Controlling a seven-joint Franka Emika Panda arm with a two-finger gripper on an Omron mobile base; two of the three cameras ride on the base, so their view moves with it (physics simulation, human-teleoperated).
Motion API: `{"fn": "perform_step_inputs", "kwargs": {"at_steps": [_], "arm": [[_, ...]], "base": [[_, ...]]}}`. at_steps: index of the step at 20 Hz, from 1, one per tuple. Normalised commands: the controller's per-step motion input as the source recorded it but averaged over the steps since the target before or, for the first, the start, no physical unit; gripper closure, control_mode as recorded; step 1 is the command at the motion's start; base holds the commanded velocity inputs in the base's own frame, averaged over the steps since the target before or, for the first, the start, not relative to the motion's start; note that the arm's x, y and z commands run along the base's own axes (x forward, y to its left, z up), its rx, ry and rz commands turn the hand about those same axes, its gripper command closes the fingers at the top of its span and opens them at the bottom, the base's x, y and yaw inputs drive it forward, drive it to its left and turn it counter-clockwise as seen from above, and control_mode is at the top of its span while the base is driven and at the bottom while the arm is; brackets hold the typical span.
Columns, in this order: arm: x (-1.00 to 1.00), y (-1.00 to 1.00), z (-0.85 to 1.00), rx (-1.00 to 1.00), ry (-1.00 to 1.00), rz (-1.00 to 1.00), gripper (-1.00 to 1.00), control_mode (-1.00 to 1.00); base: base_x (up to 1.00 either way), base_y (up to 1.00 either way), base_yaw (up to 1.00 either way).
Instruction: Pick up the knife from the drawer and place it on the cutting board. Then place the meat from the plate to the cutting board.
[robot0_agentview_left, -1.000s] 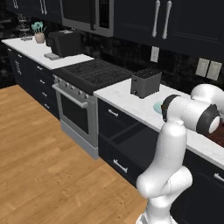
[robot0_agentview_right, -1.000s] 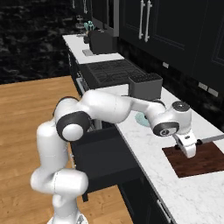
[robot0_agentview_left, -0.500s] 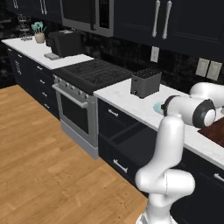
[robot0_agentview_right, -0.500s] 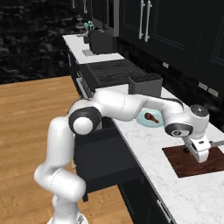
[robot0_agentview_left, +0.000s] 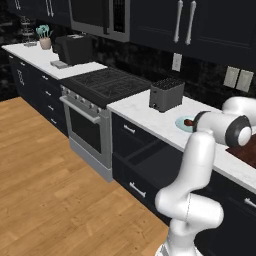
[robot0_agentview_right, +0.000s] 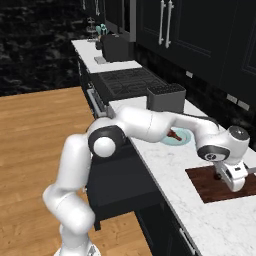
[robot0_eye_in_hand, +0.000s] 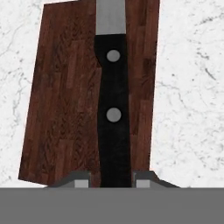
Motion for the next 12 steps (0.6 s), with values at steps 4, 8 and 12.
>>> {"fn": "perform_step_inputs", "kwargs": {"at_steps": [4, 8, 12], "arm": [[0.00, 0.00, -0.37, -0.08, 0.00, -0.01, 1.00, -1.00], [0.06, 0.00, -0.34, -0.06, 0.02, -0.01, 1.00, -1.00], [0.07, 0.00, -0.42, -0.10, 0.06, -0.01, 1.00, -1.00]], "base": [[0.00, 0.00, 0.00], [0.00, 0.00, 0.00], [0.00, 0.00, 0.00]]}}
